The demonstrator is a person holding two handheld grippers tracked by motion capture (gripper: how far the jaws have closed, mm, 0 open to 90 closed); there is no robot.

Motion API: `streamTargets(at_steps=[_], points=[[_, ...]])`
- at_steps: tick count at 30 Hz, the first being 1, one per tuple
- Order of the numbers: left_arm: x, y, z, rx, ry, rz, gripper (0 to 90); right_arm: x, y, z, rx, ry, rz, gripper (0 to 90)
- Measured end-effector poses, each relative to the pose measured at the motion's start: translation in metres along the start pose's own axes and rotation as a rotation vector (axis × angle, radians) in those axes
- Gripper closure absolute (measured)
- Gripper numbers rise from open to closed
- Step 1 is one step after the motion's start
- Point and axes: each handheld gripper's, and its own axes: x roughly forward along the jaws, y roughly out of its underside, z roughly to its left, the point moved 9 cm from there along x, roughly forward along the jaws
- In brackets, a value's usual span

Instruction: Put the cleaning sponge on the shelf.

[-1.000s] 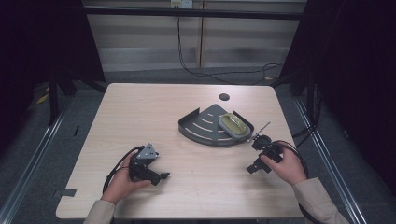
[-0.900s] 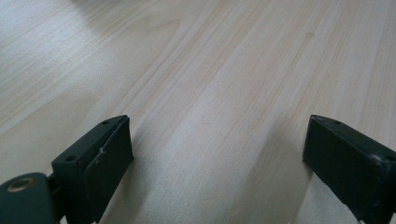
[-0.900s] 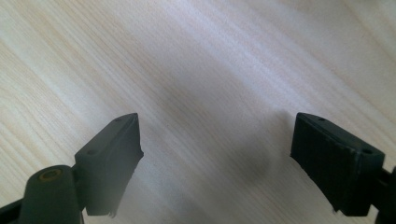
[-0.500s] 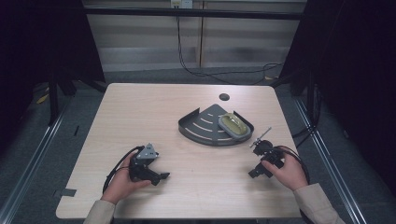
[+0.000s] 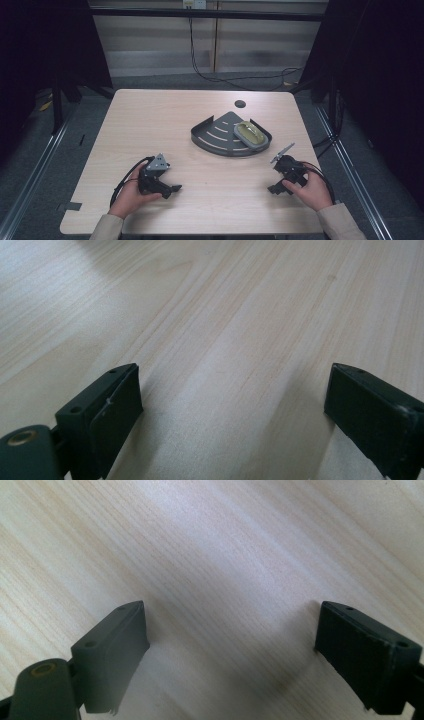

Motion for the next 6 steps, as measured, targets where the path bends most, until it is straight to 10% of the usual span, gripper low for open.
streamTargets(at_steps=[6], points=[[0.0001, -0.0001, 0.0000, 0.000, 0.001, -0.001, 7.8, -0.0001, 0.0019, -0.0007, 0.005, 0.003, -0.021, 11.8]])
